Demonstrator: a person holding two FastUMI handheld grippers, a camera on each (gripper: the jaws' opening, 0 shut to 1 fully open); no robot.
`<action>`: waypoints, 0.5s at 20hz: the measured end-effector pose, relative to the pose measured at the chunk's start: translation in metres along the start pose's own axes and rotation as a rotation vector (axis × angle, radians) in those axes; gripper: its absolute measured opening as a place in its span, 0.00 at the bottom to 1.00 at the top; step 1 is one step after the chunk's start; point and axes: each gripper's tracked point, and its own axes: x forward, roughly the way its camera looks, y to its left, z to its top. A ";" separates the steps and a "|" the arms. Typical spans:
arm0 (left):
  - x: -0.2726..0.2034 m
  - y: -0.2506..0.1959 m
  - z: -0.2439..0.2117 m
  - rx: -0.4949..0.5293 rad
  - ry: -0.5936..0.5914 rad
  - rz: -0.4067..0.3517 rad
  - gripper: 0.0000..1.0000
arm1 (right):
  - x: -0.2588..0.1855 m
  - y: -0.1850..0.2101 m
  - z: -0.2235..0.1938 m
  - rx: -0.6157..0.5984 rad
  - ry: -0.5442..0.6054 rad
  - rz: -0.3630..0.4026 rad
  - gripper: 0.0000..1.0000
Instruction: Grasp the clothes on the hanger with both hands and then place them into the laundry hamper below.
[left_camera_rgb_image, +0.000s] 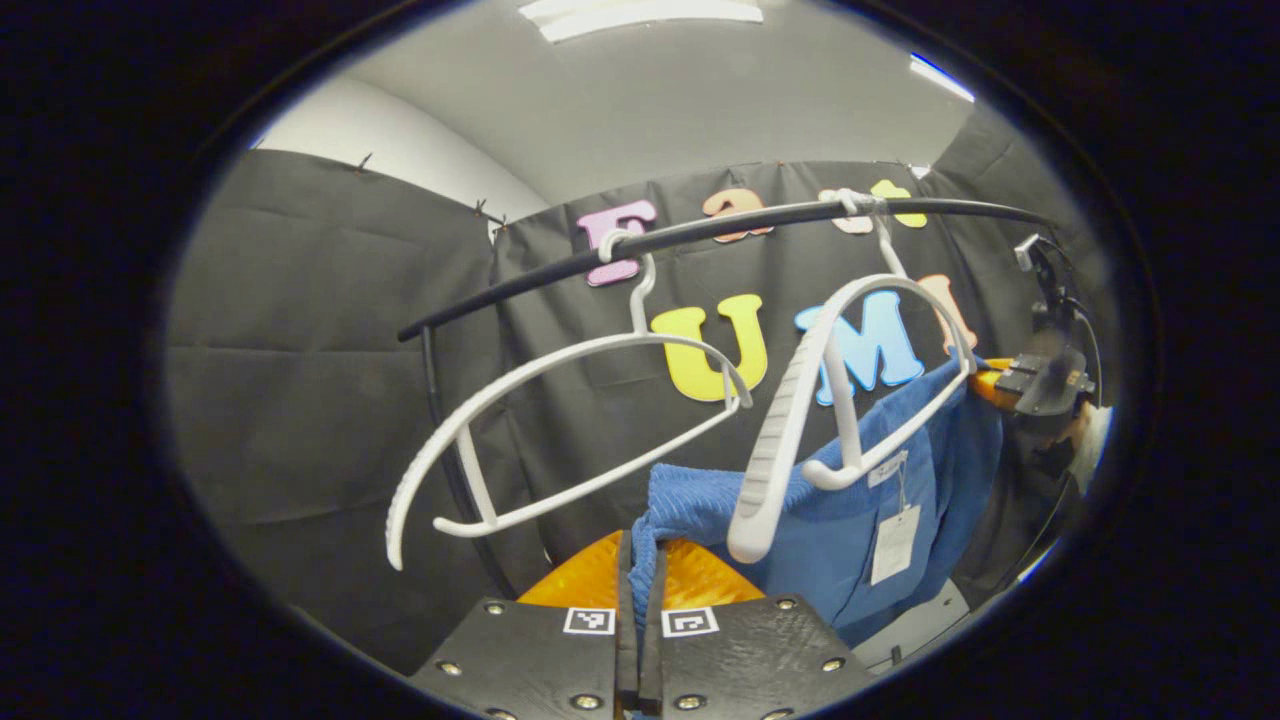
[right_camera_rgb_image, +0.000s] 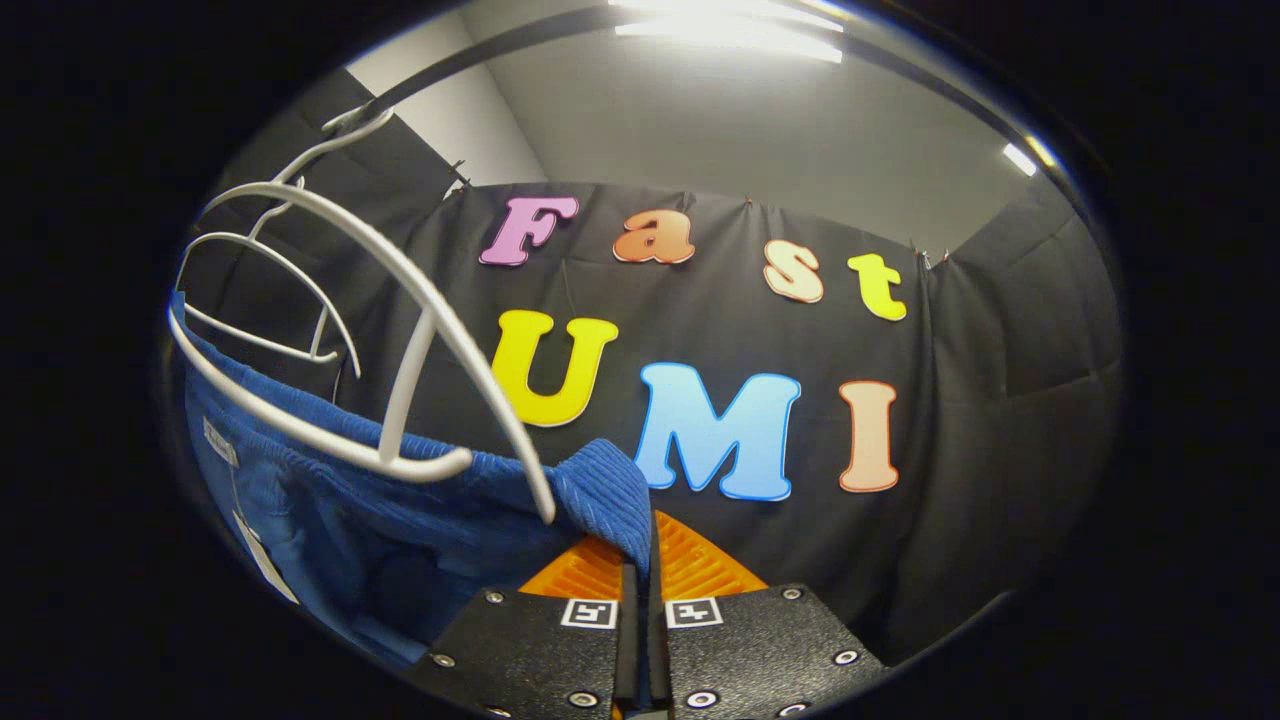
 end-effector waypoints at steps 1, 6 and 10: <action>0.001 -0.001 -0.004 0.001 0.007 0.003 0.02 | -0.005 0.001 -0.007 -0.009 0.011 0.003 0.04; -0.001 -0.003 -0.007 -0.022 0.030 0.000 0.02 | -0.048 0.006 -0.035 -0.007 0.086 0.015 0.04; 0.000 -0.004 -0.005 -0.018 0.018 -0.028 0.02 | -0.092 0.005 -0.031 0.009 0.100 -0.001 0.04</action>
